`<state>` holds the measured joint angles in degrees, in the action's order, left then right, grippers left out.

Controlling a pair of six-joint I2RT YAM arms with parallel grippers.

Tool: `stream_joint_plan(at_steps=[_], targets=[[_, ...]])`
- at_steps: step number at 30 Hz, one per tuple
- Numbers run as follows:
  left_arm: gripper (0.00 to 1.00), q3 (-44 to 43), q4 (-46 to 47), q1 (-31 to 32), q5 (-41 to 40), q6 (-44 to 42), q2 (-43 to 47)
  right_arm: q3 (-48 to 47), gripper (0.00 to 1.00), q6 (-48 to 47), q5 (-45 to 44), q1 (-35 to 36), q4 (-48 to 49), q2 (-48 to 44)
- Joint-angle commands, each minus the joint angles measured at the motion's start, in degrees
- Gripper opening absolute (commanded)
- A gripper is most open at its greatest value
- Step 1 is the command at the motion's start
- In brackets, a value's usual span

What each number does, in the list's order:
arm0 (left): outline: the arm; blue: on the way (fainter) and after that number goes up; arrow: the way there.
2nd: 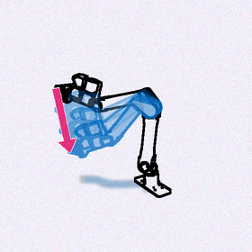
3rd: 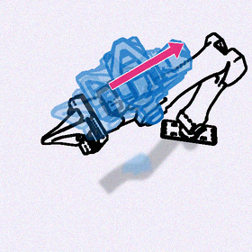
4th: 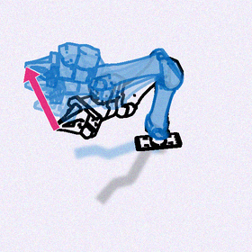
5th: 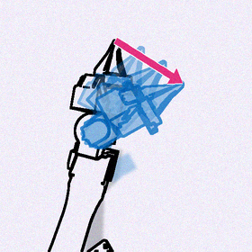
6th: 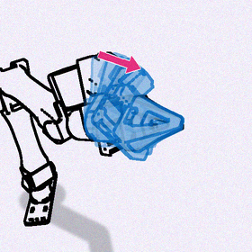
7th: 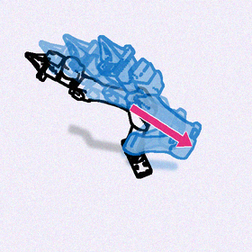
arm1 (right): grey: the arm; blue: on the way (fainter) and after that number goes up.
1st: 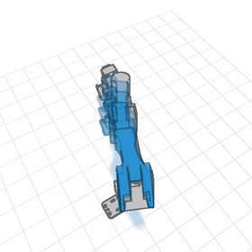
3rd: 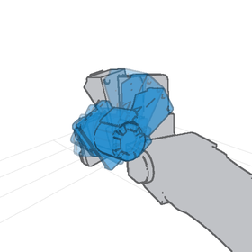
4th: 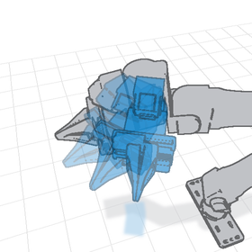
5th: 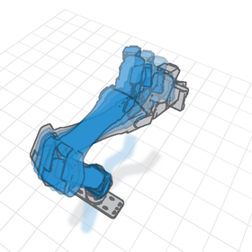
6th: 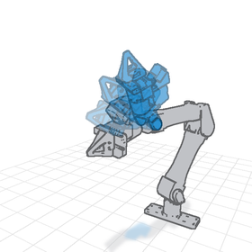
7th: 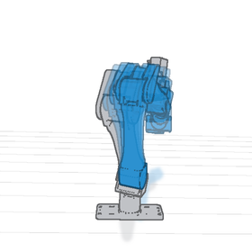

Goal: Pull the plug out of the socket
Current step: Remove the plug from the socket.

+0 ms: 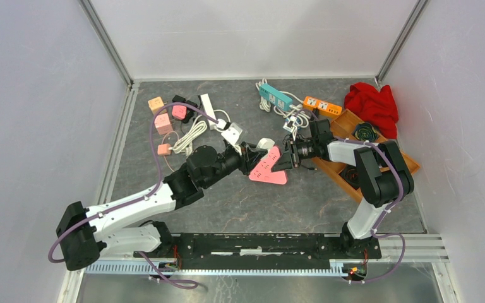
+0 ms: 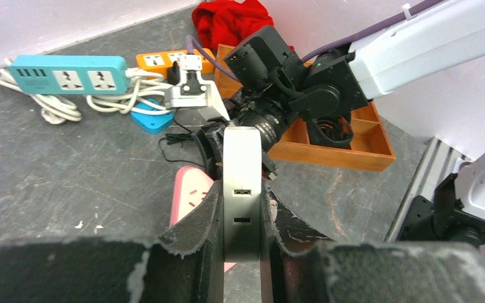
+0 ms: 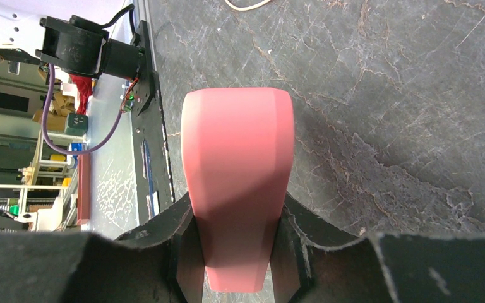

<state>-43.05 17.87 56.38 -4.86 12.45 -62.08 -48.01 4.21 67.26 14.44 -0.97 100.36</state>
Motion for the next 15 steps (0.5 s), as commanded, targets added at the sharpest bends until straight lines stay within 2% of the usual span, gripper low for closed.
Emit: stream_joint_plan(at_steps=[1, 15], targets=[[0.02, 0.10, -1.10, 0.30, -4.65, -4.25, 2.91, -2.00, 0.00, -0.51, 2.76, -0.41, 1.60, -1.74], [0.02, 3.93, -3.35, 0.22, -11.43, -5.31, 7.91, -2.00, 0.00, -0.69, 2.85, -0.63, 1.59, -1.70]])
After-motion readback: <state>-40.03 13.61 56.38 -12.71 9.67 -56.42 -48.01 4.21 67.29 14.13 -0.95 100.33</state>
